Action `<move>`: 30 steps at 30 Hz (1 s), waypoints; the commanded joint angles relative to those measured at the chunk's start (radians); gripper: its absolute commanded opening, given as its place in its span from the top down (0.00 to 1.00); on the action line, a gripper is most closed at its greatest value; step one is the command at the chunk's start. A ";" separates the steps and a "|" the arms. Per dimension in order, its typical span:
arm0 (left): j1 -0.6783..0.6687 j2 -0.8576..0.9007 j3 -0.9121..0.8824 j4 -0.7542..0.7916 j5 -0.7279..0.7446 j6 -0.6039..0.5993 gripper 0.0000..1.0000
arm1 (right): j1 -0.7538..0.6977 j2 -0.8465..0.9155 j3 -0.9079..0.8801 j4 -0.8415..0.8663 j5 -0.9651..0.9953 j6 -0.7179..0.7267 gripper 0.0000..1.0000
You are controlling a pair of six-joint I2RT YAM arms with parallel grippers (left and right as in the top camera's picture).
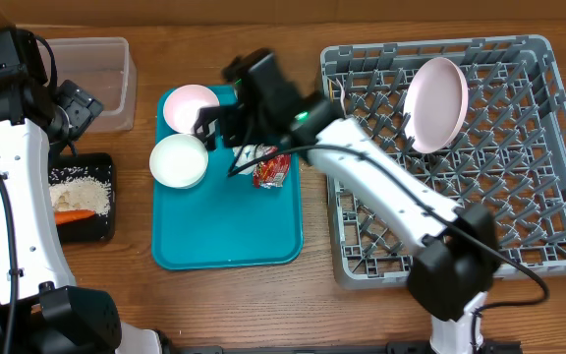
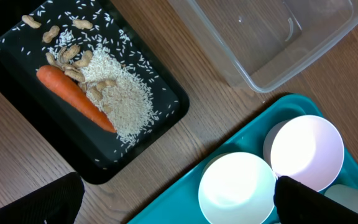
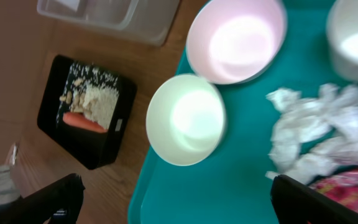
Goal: Sort waste into correct bins and load items into the dishwasher rack
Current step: 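Reach the right gripper to the white bowl and grasp its rim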
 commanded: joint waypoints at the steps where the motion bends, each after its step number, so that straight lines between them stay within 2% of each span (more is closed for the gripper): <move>1: 0.003 0.002 -0.002 0.001 -0.016 0.005 0.00 | 0.033 0.069 0.006 0.038 0.022 0.044 0.02; 10: 0.002 0.002 -0.002 0.001 -0.016 0.005 0.00 | 0.095 0.175 0.006 0.080 0.156 0.144 0.21; 18: 0.002 0.002 -0.002 0.001 -0.016 0.005 0.00 | 0.098 0.251 0.006 0.106 0.156 0.175 0.31; 21: 0.003 0.002 -0.002 0.001 -0.016 0.005 0.00 | 0.098 0.268 0.006 0.128 0.158 0.182 0.38; 30: 0.003 0.002 -0.002 0.001 -0.016 0.005 0.00 | 0.098 0.276 0.006 0.146 0.245 0.215 0.44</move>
